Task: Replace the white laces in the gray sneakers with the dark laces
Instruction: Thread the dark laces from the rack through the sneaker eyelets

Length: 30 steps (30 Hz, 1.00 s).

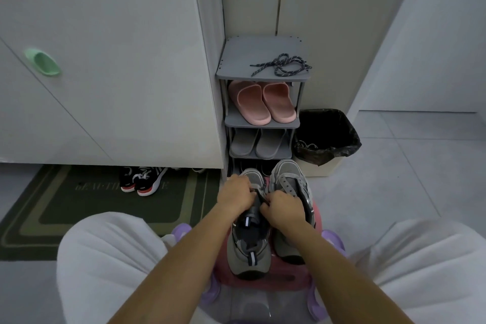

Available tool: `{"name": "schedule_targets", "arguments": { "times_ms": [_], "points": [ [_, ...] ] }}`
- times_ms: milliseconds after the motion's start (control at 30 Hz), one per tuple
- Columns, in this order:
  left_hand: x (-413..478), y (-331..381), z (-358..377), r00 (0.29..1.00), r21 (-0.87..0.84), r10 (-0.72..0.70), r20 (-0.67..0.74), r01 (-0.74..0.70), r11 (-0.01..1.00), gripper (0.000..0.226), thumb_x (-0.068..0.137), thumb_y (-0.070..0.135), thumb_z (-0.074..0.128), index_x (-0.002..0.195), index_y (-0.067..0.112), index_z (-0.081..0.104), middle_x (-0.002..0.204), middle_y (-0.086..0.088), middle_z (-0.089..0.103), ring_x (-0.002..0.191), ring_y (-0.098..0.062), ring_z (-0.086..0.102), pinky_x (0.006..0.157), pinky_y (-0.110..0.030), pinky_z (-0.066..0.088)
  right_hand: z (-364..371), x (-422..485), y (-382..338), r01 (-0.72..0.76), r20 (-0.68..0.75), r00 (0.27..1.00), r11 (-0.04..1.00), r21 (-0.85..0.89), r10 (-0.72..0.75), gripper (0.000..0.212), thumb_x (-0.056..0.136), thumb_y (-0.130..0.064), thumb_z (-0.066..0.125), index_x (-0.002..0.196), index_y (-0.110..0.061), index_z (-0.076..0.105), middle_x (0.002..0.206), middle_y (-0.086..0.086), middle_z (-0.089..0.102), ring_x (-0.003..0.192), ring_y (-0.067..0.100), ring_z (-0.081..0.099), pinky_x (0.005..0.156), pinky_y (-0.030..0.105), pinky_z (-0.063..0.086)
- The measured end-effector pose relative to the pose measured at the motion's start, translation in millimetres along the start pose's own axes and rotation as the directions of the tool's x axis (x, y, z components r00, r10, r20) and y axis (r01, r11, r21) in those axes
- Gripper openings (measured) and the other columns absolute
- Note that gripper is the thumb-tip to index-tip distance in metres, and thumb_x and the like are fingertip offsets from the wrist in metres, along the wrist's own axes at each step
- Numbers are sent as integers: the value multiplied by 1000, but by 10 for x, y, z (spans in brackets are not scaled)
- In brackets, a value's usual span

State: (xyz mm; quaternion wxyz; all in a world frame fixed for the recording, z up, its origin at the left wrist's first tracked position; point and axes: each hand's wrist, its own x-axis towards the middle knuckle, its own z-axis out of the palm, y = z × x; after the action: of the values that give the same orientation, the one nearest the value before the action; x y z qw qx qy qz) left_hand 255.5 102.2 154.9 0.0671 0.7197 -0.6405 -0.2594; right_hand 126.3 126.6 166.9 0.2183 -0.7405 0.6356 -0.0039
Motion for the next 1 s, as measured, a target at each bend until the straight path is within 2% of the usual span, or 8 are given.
{"name": "schedule_targets", "arguments": {
  "times_ms": [133,267,433,567,667,800,867,1000],
  "points": [
    [67,29,24,995,35,-98,-23,98,995,22,89,15,51,105,6,62,113,-12,56,96,-29,60,77,-38,50,36,15,11,-32,-5,999,999,11,32,19,88,-29,46,78,-14,47,78,3,49,92,30,61,71,29,32],
    [124,-13,-63,982,-139,-189,-10,186,973,20,89,14,52,96,0,65,99,-15,67,90,-29,64,71,-33,49,50,30,30,-80,7,997,995,59,80,16,87,-27,47,80,-13,52,77,3,52,90,30,62,72,30,36],
    [76,-257,-258,960,-334,-279,-29,253,908,18,89,6,52,84,-1,68,84,-13,65,79,-26,63,71,-31,49,62,40,45,-115,-1,993,991,72,115,21,87,-26,46,88,-9,58,85,7,59,87,29,60,75,32,38],
    [16,-560,-488,911,-417,-389,-138,303,857,27,95,11,51,71,7,62,72,-6,56,72,-23,57,68,-26,42,63,47,47,-132,17,991,988,83,131,24,87,-25,46,93,-7,60,89,9,62,93,30,61,76,33,39],
    [-52,-768,-579,878,-394,-432,-205,330,858,32,94,12,51,62,10,53,72,-8,57,75,-25,57,71,-31,43,48,55,32,-116,31,993,991,69,114,17,87,-26,47,83,-10,52,80,5,52,79,28,54,77,32,39],
    [-128,-783,-442,928,-290,-373,-10,355,889,17,92,10,54,84,5,68,86,-10,62,84,-25,61,81,-32,47,30,68,18,-103,43,994,994,35,102,17,88,-26,46,79,-11,45,75,4,48,74,25,47,78,33,40],
    [-154,-708,-341,950,-254,-298,91,311,916,21,93,17,56,77,10,67,78,-6,63,73,-19,57,73,-29,46,29,63,22,-102,36,994,994,37,101,18,87,-27,47,78,-12,46,75,3,49,73,25,49,74,31,37],
    [-129,-472,-217,989,-169,-142,31,145,975,25,94,32,51,91,12,66,87,-3,66,78,-18,61,72,-29,47,36,52,-4,-105,18,994,994,14,104,20,88,-28,46,87,-11,56,84,6,56,84,27,58,78,32,38]
  ]
}}
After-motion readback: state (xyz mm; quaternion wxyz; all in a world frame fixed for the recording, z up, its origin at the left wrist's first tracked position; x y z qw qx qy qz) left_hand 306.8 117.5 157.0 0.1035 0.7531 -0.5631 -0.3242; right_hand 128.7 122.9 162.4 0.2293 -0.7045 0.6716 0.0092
